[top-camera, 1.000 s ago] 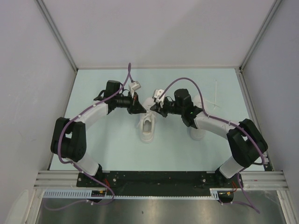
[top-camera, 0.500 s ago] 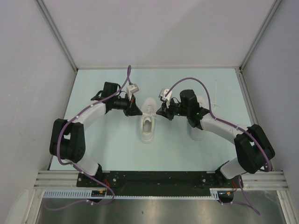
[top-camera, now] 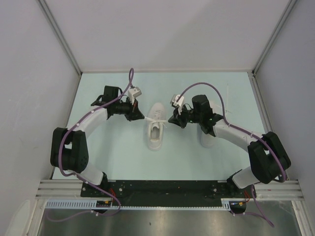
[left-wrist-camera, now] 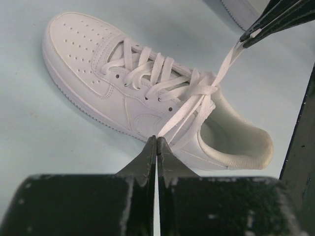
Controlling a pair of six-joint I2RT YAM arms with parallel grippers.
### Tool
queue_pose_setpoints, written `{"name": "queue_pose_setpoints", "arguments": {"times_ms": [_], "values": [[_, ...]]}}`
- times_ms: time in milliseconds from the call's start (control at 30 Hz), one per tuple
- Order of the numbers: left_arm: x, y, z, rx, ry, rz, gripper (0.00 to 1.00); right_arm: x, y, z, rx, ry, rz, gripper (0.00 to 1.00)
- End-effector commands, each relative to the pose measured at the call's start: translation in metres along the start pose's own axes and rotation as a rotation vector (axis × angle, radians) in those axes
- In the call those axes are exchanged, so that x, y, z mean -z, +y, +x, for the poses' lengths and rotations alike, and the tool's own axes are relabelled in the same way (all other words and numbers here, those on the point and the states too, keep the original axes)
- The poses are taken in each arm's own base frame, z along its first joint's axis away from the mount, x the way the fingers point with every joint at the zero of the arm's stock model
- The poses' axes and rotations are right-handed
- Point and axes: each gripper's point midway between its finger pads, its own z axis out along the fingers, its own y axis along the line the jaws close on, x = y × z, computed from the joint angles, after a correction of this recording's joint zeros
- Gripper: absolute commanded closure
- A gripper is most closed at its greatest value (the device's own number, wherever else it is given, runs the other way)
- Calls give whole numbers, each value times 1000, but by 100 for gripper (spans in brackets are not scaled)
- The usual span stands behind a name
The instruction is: Tie the shoes
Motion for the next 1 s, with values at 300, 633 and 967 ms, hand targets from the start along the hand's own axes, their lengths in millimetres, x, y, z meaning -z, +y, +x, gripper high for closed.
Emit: {"name": "queue_pose_setpoints", "arguments": {"times_ms": [300, 633, 967], "values": [[21, 27, -23, -64, -32, -155, 100, 23, -13, 3, -18, 12, 21, 100], [22, 33, -11, -62, 7, -177, 100, 24, -1, 22, -14, 52, -33, 100], [14, 17, -17, -47, -42, -75, 100, -2, 26, 41, 13, 90, -134, 100]]}}
